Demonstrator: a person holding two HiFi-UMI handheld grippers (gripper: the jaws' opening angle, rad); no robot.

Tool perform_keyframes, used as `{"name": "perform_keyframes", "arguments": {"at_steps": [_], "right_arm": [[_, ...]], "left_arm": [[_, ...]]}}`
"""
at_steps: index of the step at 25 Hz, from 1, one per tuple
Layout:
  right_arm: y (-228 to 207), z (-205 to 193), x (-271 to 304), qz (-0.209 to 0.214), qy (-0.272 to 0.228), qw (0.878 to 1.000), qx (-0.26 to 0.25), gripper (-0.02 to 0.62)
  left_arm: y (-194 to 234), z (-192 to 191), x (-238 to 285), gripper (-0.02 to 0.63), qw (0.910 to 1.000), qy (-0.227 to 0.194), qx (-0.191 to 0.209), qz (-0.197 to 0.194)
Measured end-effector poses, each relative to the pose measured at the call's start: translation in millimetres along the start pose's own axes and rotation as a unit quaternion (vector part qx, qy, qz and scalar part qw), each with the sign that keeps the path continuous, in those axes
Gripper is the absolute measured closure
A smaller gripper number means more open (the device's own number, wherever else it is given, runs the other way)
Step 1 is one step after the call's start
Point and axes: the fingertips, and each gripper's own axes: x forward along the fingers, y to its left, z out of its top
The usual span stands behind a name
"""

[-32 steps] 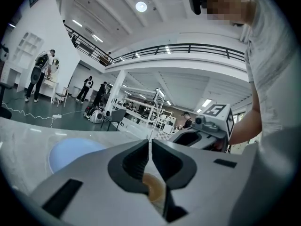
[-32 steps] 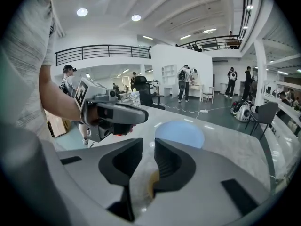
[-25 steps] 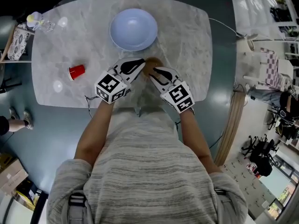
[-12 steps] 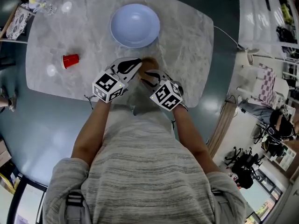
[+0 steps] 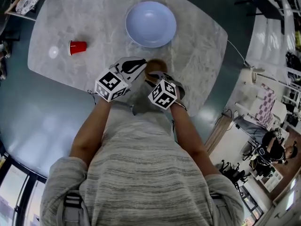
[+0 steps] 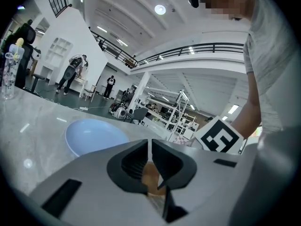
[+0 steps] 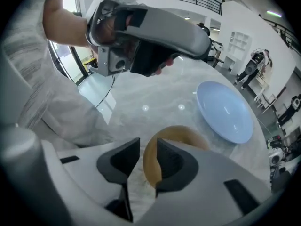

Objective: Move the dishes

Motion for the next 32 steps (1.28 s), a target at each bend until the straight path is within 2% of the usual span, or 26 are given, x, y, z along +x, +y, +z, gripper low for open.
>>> {"name": "perform_keyframes", "arguments": {"at_steps": [6, 15, 26, 32], "right_arm": [[-2.9, -0.9, 15.3, -0.004, 0.042, 0.999, 0.021, 0.496], [2.6, 1.3, 23.7, -0.019, 0.059, 0.997, 0.045, 0.536], [-18.3, 11.0, 16.5, -0.100, 0.063, 0.991, 0.061, 0.568], [-39.6, 20.4, -2.6, -0.132, 0.063, 0.987, 0.064, 0.574]], "left_arm": [[5.6, -3.1, -8.4, 0.571, 0.9999, 0.012, 0.001, -0.007], [6.4, -3.8, -10.9, 0.571, 0.9985, 0.033, 0.013, -0.042], [11.0, 0.3, -13.7, 0.571, 0.9960, 0.044, 0.028, -0.072], [21.5, 7.9, -8.8, 0.571, 0.9965, 0.038, 0.027, -0.069]]}}
